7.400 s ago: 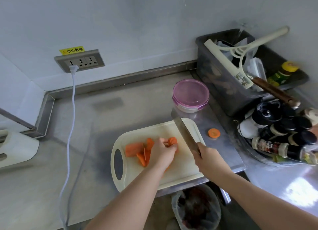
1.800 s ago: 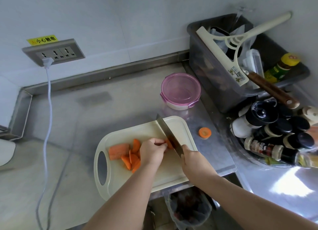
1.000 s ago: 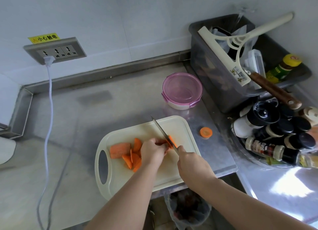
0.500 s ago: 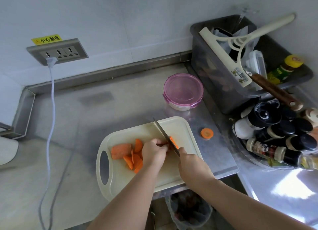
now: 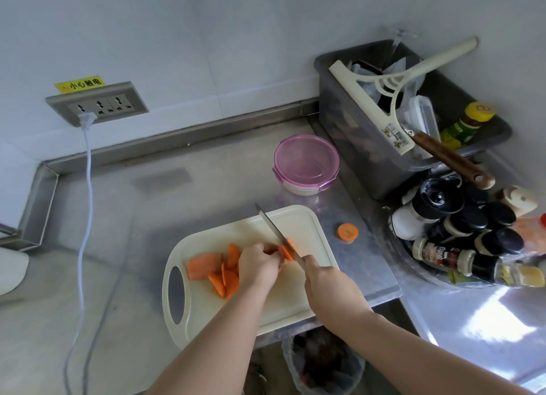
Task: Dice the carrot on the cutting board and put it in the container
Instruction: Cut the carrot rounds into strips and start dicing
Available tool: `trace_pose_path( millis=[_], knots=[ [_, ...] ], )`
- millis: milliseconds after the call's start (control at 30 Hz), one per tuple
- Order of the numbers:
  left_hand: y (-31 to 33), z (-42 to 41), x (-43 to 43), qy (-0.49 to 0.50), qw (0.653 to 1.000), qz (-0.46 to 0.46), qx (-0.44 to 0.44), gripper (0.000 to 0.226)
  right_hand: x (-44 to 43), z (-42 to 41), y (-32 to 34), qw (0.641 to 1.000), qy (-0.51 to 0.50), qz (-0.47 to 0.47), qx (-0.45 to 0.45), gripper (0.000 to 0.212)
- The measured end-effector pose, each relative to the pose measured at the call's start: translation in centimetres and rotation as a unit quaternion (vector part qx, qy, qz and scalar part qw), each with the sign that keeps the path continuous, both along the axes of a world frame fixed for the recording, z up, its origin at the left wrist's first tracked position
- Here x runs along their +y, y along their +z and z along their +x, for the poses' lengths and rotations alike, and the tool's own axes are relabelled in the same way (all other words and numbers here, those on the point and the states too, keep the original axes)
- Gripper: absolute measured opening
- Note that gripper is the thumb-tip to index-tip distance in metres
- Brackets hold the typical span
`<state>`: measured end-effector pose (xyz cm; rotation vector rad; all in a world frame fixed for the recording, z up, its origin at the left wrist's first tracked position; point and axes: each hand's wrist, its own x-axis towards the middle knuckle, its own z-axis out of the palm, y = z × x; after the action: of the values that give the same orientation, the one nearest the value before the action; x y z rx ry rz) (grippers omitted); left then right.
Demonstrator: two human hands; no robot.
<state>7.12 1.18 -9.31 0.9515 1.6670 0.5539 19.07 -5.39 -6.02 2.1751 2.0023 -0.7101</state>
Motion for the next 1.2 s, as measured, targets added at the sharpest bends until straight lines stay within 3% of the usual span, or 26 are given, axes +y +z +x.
trace_pose_path(
  millis=[100,200,233,300,367,433,533,633,733,1000,1200],
  knots=[
    [0.8,-1.7,1.0,0.056,0.996,0.046,0.048,0.014,-0.1,0.1,0.2,1.0,0.014,-0.002,-0.003,0.039],
    [4.6,-3.8,2.8,0.084,0.962,0.223,0.13,0.028,-0.3,0.0,0.5,0.999,0.028,-0.008,-0.014,0.047],
    [6.1,-4.0,3.5,0.024,0.944,0.295,0.148,0.035,-0.4,0.0,0.6,0.999,0.035,-0.012,-0.018,0.051],
    [8.6,-3.4,4.8,-0.194,0.884,0.372,0.206,0.041,-0.4,-0.1,0.6,0.999,0.042,-0.02,-0.02,0.056],
    [9.8,-1.7,5.8,-0.419,0.797,0.33,0.282,0.041,-0.2,-0.2,0.5,0.998,0.049,-0.024,-0.019,0.053],
    [10.0,0.2,6.5,-0.552,0.712,0.267,0.342,0.037,0.0,-0.3,0.4,0.998,0.052,-0.023,-0.017,0.049],
    [9.5,2.9,6.7,-0.64,0.605,0.205,0.427,0.028,0.2,-0.4,0.5,0.999,0.038,-0.024,-0.002,0.048],
    [8.4,4.3,6.7,-0.667,0.55,0.15,0.48,0.027,0.2,-0.5,0.5,0.999,0.028,-0.025,0.004,0.049],
    [7.5,4.6,6.9,-0.679,0.528,0.128,0.494,0.029,0.2,-0.4,0.2,0.999,0.018,-0.026,0.01,0.049],
    [7.7,4.9,6.7,-0.666,0.547,0.14,0.487,0.029,0.1,-0.2,0.1,0.999,0.011,-0.028,0.019,0.05],
    [6.4,4.6,6.7,-0.675,0.526,0.133,0.5,0.029,0.1,-0.1,0.3,0.999,0.008,-0.031,0.018,0.046]
  ],
)
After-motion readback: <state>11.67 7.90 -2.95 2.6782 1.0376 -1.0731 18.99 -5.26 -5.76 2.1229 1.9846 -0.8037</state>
